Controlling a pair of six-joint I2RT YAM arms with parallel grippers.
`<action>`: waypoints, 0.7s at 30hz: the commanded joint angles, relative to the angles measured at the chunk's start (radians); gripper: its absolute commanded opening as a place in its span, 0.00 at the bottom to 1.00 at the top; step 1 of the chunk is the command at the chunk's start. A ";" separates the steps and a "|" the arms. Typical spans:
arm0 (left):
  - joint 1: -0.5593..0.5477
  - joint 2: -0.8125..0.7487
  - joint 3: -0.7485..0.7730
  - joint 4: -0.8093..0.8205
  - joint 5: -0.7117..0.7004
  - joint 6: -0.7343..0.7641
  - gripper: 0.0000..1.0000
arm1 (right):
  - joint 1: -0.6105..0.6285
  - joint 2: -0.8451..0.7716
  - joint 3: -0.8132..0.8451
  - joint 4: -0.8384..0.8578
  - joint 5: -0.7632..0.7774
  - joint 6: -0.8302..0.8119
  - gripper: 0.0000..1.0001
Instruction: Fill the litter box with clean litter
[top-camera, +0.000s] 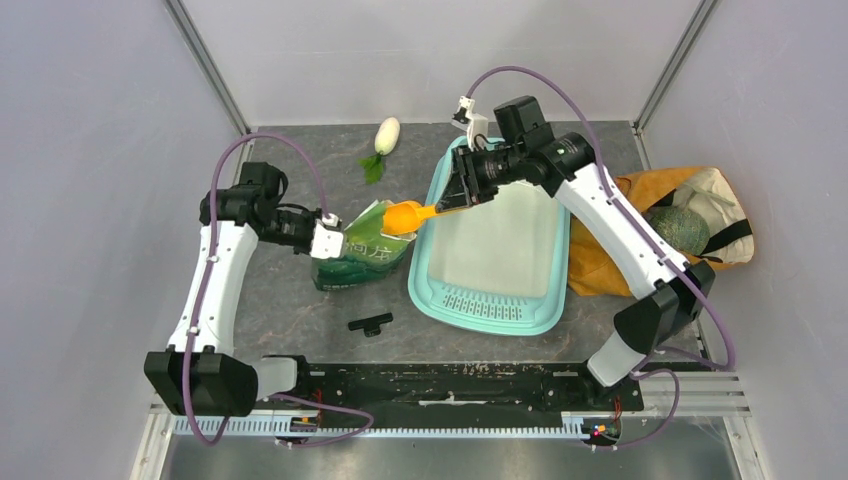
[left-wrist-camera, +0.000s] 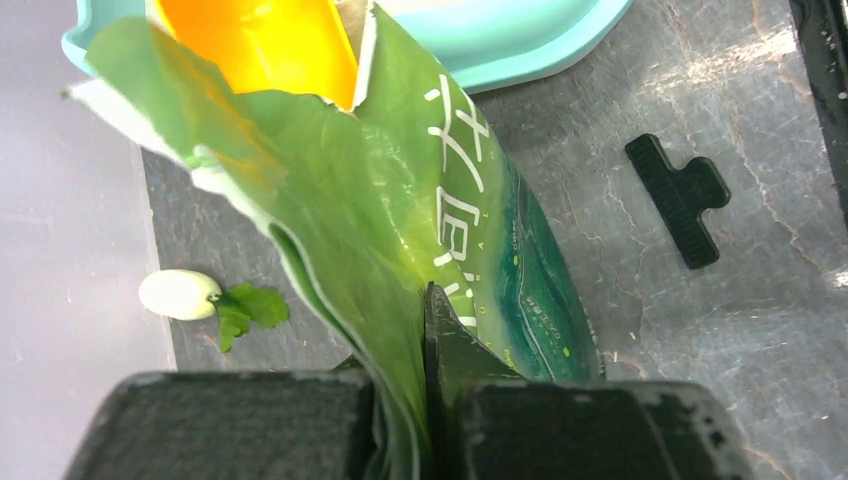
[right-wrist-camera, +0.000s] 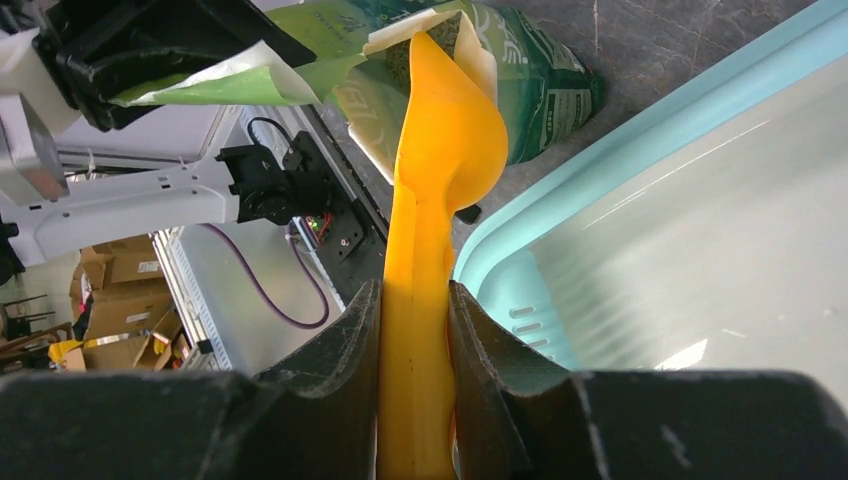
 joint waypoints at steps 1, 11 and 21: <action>-0.023 -0.060 0.007 0.102 0.069 0.110 0.02 | 0.017 0.048 0.079 0.002 0.093 0.050 0.00; -0.061 -0.104 -0.024 0.210 0.036 0.101 0.02 | 0.064 0.166 0.102 -0.002 0.142 0.165 0.00; -0.082 -0.131 -0.074 0.267 0.022 0.185 0.02 | 0.109 0.250 0.121 -0.013 0.184 0.213 0.00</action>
